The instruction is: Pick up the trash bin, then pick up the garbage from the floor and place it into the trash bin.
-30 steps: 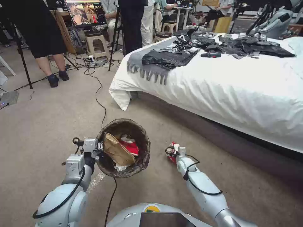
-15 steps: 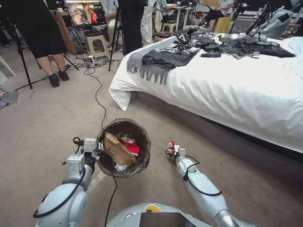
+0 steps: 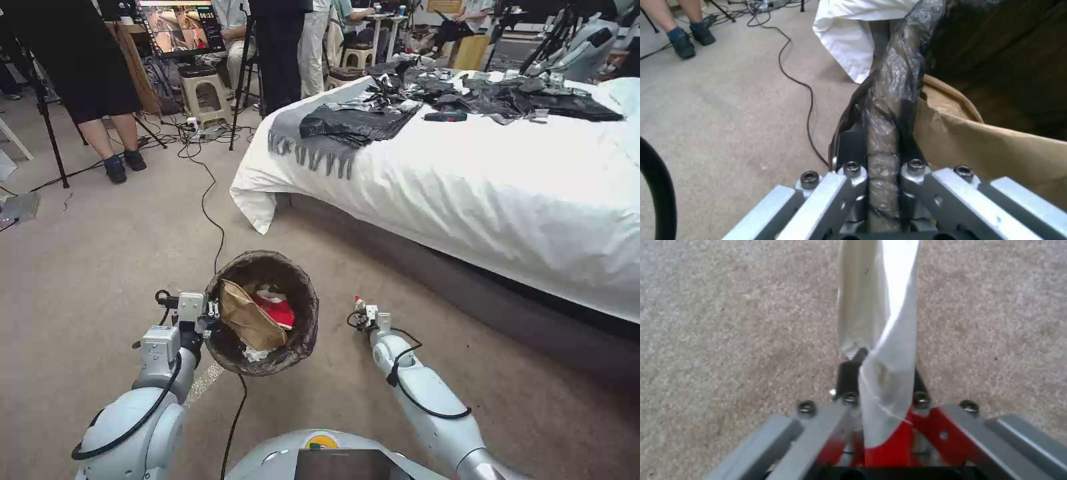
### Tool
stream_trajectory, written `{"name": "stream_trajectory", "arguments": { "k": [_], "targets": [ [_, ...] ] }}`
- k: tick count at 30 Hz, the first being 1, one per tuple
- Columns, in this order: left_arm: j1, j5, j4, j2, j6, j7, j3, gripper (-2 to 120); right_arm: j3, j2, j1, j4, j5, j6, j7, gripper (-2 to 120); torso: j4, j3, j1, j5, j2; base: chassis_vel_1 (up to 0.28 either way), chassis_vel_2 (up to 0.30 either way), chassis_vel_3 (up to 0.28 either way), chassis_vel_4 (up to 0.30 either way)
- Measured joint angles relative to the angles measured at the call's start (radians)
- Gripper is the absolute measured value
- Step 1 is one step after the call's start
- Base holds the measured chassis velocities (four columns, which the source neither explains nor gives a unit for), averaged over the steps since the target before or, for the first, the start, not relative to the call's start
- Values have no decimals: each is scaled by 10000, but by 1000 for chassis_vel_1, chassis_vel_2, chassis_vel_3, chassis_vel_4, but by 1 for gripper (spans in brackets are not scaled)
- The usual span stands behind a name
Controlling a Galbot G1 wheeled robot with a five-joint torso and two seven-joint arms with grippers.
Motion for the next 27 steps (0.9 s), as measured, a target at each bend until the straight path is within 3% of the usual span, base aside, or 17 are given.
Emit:
{"name": "stream_trajectory", "arguments": {
  "k": [12,15,18,20,25,27],
  "targets": [
    [-69,-10,65,30,-12,5,-12,2,90,-181,-172,552,-99,8,20,0,-2,0,0,2,0,0,0,0,0],
    [-83,-29,70,53,-13,5,-24,2,226,-413,-403,1441,-260,7,32,0,0,1,1,1,0,0,0,0,0],
    [-100,-39,81,61,-13,4,-21,2,467,-971,-804,3230,-259,-217,102,0,-2,0,0,-2,0,0,0,0,0],
    [-102,-39,85,62,-13,2,-17,2,496,-1089,-874,3600,-199,-300,132,0,-5,0,1,-1,0,0,0,0,0],
    [-87,-44,89,101,1,-4,-14,2,686,-2178,-1135,6224,367,-803,352,0,-4,0,0,1,1,0,0,0,0],
    [-77,-44,82,108,7,-6,-24,2,714,-2399,-1143,6675,515,-904,397,0,-2,0,0,1,0,0,0,0,0]
  ]
}}
